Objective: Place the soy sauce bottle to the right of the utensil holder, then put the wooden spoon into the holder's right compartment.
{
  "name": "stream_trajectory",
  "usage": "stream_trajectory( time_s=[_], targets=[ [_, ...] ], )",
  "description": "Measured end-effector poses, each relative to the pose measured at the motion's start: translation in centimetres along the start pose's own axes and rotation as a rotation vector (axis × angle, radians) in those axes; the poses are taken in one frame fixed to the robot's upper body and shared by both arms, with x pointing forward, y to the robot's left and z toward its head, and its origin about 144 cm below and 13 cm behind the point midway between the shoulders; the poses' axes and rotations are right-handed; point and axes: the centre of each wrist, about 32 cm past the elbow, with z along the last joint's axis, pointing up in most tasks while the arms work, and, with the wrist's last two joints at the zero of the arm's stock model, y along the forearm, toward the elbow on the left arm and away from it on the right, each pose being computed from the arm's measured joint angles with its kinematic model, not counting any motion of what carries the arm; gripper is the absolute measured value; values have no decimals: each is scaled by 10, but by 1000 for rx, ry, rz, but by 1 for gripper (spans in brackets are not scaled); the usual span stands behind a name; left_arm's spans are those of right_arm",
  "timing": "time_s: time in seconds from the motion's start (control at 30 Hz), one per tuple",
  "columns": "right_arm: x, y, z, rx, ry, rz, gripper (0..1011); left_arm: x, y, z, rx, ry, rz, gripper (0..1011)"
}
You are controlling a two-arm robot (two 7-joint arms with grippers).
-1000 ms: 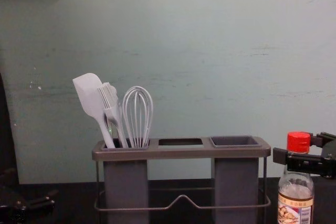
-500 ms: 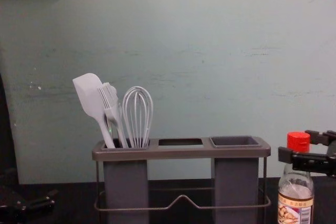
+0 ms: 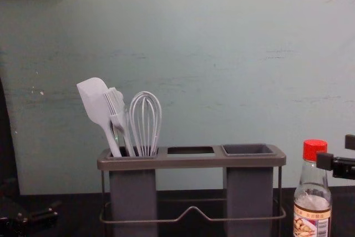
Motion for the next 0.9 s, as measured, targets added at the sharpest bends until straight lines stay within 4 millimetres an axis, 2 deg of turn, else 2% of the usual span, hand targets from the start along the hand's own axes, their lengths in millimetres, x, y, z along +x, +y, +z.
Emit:
stream_trajectory(
  time_s=[0.2,0.53,0.77,0.9],
  targets=[
    [-5,-16,12,-6,14,-7,1004,0,0,0,0,0,0,1005],
    [-22,-43,44,-21,6,59,1004,0,0,0,0,0,0,1005],
    [-36,-50,61,-34,1,142,1004,0,0,0,0,0,0,1005],
    [-52,-45,70,-72,5,233,1004,0,0,0,0,0,0,1005]
  ],
)
